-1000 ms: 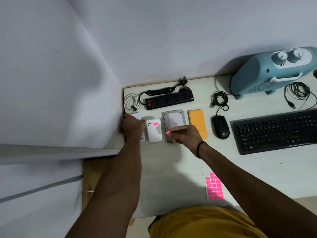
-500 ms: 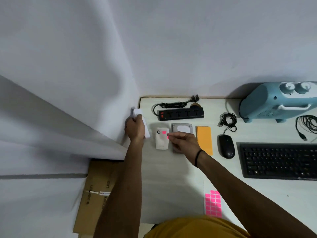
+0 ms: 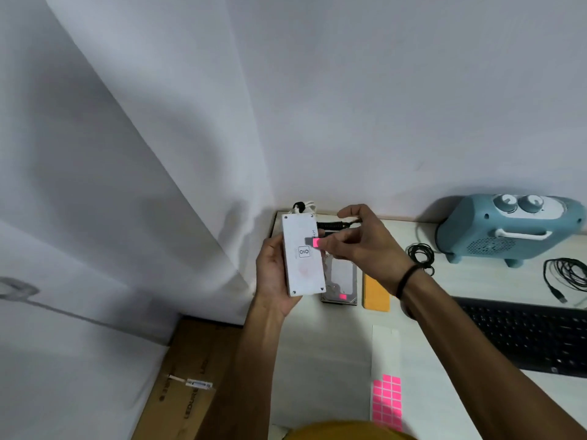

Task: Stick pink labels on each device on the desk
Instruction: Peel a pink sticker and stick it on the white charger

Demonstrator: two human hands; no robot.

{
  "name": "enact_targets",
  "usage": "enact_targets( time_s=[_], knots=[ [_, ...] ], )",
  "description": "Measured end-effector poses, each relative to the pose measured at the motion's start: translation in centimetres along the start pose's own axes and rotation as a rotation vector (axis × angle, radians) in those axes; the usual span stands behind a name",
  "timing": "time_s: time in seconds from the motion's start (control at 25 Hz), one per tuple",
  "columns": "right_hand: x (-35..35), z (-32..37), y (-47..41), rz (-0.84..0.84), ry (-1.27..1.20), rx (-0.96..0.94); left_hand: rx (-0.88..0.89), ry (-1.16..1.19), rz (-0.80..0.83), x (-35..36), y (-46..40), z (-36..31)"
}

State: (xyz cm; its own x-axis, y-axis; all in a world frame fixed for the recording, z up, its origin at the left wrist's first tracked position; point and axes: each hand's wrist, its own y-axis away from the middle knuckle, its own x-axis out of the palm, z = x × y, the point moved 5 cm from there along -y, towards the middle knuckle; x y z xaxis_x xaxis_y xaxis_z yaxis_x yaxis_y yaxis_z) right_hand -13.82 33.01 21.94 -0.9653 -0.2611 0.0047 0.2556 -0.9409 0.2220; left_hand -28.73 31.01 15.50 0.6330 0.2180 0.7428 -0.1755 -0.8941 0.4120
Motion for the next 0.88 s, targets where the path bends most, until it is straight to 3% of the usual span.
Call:
enact_targets(
  time_s=[0.24, 0.72, 0.88],
  knots=[
    [-0.4, 3.2, 3.7, -0.026, 0.279, -0.036, -0.043, -0.090, 0.069, 3.1, 3.5, 3.0],
    [-3.1, 3.7, 8.1, -0.282, 0.322, 0.008, -0.041, -0.198, 0.114, 6.4, 5.7, 5.8],
    [-4.2, 4.5, 8.4, -0.392, 0.613, 0.011, -0.044, -0.209, 0.133, 6.7, 6.4, 6.3]
  ],
)
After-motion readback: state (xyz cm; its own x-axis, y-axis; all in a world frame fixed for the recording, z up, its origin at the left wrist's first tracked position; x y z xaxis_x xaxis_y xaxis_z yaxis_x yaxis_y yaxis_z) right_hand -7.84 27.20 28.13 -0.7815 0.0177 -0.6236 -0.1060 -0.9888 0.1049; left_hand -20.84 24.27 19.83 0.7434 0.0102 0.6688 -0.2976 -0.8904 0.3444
